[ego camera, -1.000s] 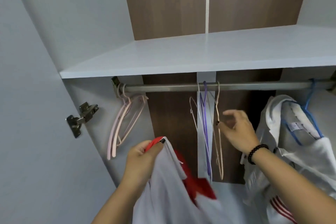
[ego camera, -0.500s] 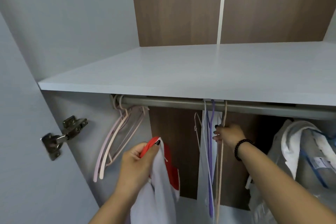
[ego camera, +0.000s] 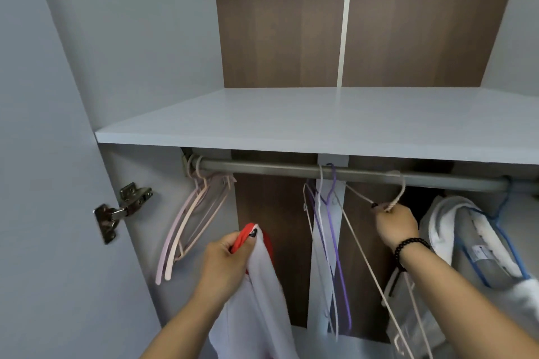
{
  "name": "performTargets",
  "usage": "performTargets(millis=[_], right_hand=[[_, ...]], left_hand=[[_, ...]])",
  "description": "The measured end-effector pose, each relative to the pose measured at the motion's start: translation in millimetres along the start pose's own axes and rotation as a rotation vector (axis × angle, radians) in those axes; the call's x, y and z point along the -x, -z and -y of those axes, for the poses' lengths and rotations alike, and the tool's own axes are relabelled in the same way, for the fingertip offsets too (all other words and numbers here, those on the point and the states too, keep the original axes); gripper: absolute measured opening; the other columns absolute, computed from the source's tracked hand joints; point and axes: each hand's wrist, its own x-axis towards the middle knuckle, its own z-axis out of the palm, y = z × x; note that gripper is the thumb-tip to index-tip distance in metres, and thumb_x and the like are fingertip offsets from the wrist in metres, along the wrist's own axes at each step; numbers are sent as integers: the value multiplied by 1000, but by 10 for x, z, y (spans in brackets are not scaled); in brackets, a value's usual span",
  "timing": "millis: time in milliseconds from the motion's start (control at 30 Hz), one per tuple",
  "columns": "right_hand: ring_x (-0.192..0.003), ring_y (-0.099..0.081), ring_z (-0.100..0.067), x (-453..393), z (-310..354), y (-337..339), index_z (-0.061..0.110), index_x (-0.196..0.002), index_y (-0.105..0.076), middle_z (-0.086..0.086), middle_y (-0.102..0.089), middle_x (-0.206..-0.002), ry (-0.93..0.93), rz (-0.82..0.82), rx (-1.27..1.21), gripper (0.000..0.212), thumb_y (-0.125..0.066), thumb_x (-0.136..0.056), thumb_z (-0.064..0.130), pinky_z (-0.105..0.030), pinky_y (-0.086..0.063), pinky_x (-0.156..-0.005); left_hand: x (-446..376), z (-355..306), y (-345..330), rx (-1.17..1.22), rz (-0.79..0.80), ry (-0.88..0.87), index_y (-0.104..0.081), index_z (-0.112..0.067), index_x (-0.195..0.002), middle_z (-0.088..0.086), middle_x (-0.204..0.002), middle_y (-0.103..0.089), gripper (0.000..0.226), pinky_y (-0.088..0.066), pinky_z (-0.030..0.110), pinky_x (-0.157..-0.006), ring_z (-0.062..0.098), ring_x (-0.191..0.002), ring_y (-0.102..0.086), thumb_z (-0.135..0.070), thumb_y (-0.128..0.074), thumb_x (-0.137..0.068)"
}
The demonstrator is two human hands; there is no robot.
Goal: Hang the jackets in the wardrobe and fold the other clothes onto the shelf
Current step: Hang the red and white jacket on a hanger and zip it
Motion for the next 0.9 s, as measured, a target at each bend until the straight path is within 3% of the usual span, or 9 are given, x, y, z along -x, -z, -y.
performTargets(millis=[133,267,400,467,567,700,767,900], right_hand=[[-72,-60,-31,493,-224,267,17,-63,-59,-12,-63,-70,-41,23,-20,27,-52,-89,10,-39,-49,-69],[-76,-60,-31,1084,-425,585,17,-65,-62,-8,-63,-69,-19,-4,40,24,-57,-88,11,-30,-42,-67],[-68,-60,-36,1799,-570,937,3,-66,-64,-16,-62,-64,6,-24,15,26,-56,-89,11,-40,-46,-66],[-60,-53,-29,2185,-628,1079,7,-57,-60,-8,-55,-54,11,-18,-13,30,-61,-86,13,-35,-42,-61],[-55,-48,-18,2747,-635,1274,5,-58,-62,2,-51,-48,34,-7,-81,25,-66,-82,11,-27,-39,-55],[-42,-45,-3,3385,-515,1572,12,-57,-67,10,-52,-45,76,102,-159,25,-63,-81,8,-17,-39,-43],[-44,-47,2,3656,-426,1710,16,-53,-65,12,-55,-47,129,208,-142,29,-65,-81,7,-12,-39,-48],[-40,-43,4,4046,-343,1899,18,-50,-61,13,-52,-46,206,373,-81,34,-62,-83,7,-5,-31,-41]], left_hand=[[164,71,-25,-173,48,-12,-62,-12,-66,1,-58,-52,35,-41,12,-47,9,-53,-50,-29,-56,-97],[433,116,75,-432,74,-156,-50,-22,-60,-4,-55,-47,40,-34,6,-45,9,-50,-47,-33,-54,-98],[815,166,201,-534,90,-182,-51,-24,-56,-4,-55,-50,42,-34,3,-42,9,-49,-47,-32,-55,-97],[974,210,281,-504,91,-137,-47,-22,-49,-3,-49,-44,48,-29,7,-39,10,-45,-41,-28,-60,-94],[1163,278,410,-325,103,68,-43,-17,-47,1,-48,-39,50,-30,21,-51,15,-48,-37,-26,-63,-92],[1506,365,516,-175,138,168,-54,-10,-64,9,-65,-51,43,-38,30,-64,22,-64,-47,-36,-52,-98],[1697,387,520,-145,134,143,-57,-10,-68,9,-66,-51,40,-37,27,-59,20,-63,-47,-35,-52,-98],[2050,375,574,-150,108,54,-43,-19,-48,-5,-42,-35,51,-28,21,-45,12,-45,-33,-34,-61,-94]])
